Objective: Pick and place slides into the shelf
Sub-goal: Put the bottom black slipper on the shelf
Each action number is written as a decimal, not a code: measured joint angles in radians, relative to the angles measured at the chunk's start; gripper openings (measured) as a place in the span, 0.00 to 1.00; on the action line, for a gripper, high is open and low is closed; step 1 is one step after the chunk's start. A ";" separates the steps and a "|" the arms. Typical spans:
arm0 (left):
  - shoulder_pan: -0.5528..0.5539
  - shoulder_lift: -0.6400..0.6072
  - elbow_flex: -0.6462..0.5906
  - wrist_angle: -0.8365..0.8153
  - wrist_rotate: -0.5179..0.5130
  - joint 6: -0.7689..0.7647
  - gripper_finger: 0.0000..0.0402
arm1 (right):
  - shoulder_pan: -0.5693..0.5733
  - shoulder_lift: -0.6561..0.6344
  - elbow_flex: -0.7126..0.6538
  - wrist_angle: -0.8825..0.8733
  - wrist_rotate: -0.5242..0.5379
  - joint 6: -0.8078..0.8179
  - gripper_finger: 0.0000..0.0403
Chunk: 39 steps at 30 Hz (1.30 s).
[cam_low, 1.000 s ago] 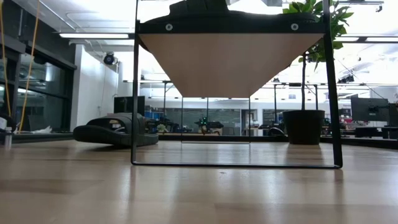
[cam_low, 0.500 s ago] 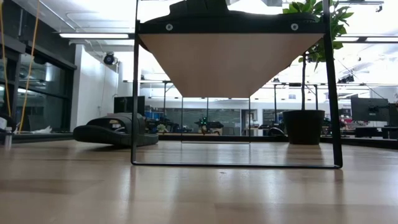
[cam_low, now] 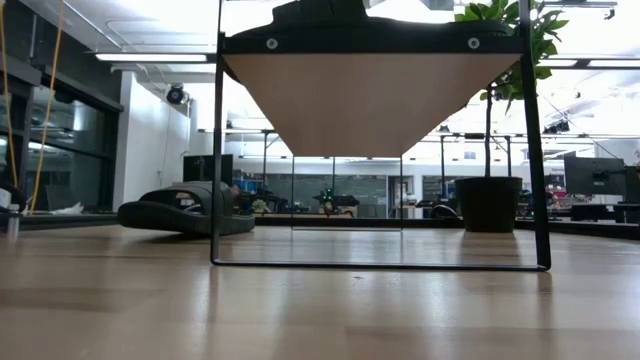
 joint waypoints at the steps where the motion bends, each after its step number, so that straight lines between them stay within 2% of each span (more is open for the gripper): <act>1: 0.000 0.000 0.000 0.000 0.000 0.000 0.44 | -0.001 0.000 0.000 0.003 0.000 0.000 0.01; 6: -0.001 0.000 0.000 0.005 0.011 0.000 0.28 | -0.005 0.000 0.000 0.003 -0.008 0.000 0.01; 10: -0.002 0.000 0.000 0.008 0.027 0.000 0.20 | -0.005 0.000 0.000 0.003 -0.008 0.000 0.01; 21: -0.001 0.000 0.000 0.006 0.024 0.000 0.21 | -0.006 0.000 0.000 0.003 0.001 0.018 0.01; 26: -0.001 0.000 0.000 0.004 0.035 0.000 0.20 | -0.005 0.000 0.000 0.003 0.038 0.019 0.03; 29: -0.001 -0.001 0.000 0.003 0.039 0.000 0.20 | -0.005 0.000 0.000 0.003 0.045 0.019 0.08; 39: -0.002 -0.001 0.000 -0.014 0.054 0.000 0.20 | -0.006 0.000 0.000 0.008 0.083 0.025 0.36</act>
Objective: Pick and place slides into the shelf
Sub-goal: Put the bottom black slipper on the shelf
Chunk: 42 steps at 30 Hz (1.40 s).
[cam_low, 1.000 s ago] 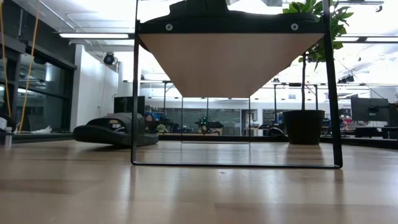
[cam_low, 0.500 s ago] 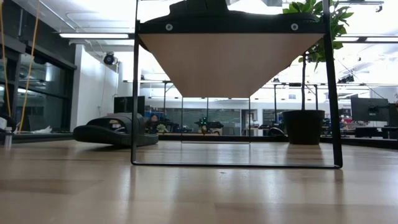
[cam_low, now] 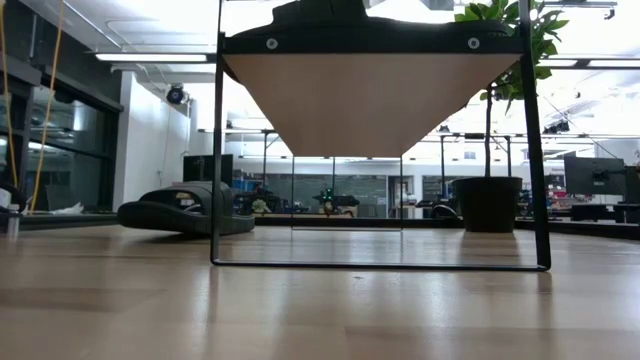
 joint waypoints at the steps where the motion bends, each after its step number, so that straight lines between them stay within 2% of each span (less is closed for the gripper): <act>1: 0.000 0.000 0.000 -0.005 0.000 0.000 0.20 | -0.001 0.000 0.000 0.003 0.002 0.006 0.38; 9: 0.000 0.000 0.000 -0.013 0.031 -0.010 0.20 | -0.024 0.000 0.000 0.012 0.006 0.063 0.47; 17: 0.001 -0.003 0.000 -0.036 0.052 -0.025 0.20 | -0.057 -0.027 0.000 -0.015 0.007 0.100 0.48; 26: 0.000 -0.030 0.000 -0.089 0.042 -0.019 0.20 | -0.068 -0.112 0.000 -0.143 0.135 0.099 0.48; 36: -0.033 -0.087 0.000 -0.180 -0.048 0.023 0.19 | -0.070 -0.208 0.000 -0.246 0.291 0.118 0.48; 42: -0.093 -0.114 -0.002 -0.260 -0.204 0.079 0.19 | -0.070 -0.268 0.000 -0.311 0.406 0.145 0.48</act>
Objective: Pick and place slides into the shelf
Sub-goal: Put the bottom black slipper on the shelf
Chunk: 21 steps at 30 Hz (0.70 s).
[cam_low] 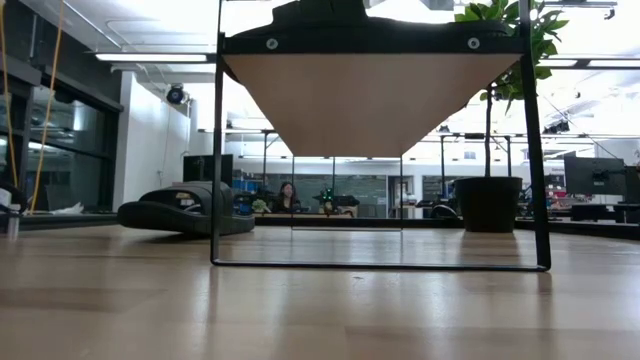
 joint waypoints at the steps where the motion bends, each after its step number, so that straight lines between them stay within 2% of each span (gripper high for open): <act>1: -0.011 -0.006 0.000 -0.016 -0.034 0.005 0.19 | 0.000 -0.006 0.000 -0.002 0.003 0.007 0.48; 12: -0.124 -0.041 0.001 -0.170 -0.444 0.118 0.19 | 0.005 -0.022 0.000 -0.077 0.014 0.062 0.48; 21: -0.135 -0.041 0.001 -0.261 -0.723 0.244 0.19 | 0.019 -0.022 0.000 -0.094 0.016 0.069 0.48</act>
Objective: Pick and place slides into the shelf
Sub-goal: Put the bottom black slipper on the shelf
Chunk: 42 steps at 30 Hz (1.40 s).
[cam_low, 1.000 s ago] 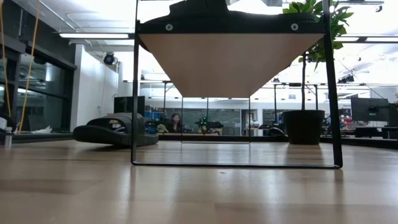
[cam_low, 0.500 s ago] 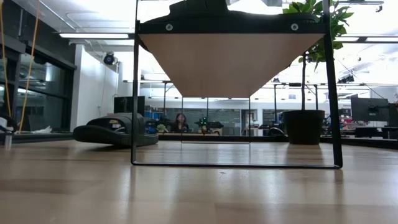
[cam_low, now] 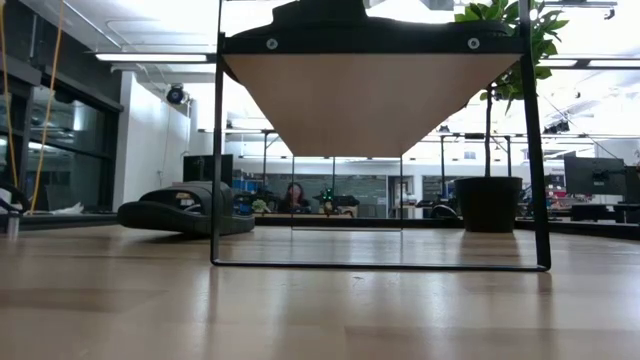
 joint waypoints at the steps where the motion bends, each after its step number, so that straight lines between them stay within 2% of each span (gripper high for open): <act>1: 0.000 0.000 0.000 -0.003 -0.024 0.018 0.19 | 0.001 0.000 0.000 -0.002 0.000 0.002 0.48; 12: 0.001 -0.005 0.000 -0.020 -0.273 0.228 0.20 | 0.001 0.007 0.000 -0.028 -0.002 0.019 0.48; 15: 0.030 -0.023 0.001 -0.027 -0.293 0.241 0.20 | 0.001 0.014 -0.001 -0.028 -0.003 0.018 0.48; 21: 0.117 -0.096 0.001 -0.098 -0.221 0.213 0.20 | 0.001 0.023 -0.001 -0.028 -0.004 0.005 0.48; 28: 0.232 -0.171 0.001 -0.139 -0.083 0.210 0.16 | 0.001 0.023 -0.001 -0.021 -0.005 -0.009 0.48; 33: 0.303 -0.193 0.001 -0.154 0.052 0.238 0.16 | 0.001 0.023 -0.001 -0.028 -0.006 -0.013 0.48; 38: 0.367 -0.192 0.001 -0.164 0.092 0.277 0.18 | 0.001 0.023 -0.001 -0.037 -0.006 -0.028 0.48; 42: 0.427 -0.192 0.001 -0.189 0.167 0.304 0.17 | 0.001 0.023 -0.001 -0.048 -0.006 -0.040 0.48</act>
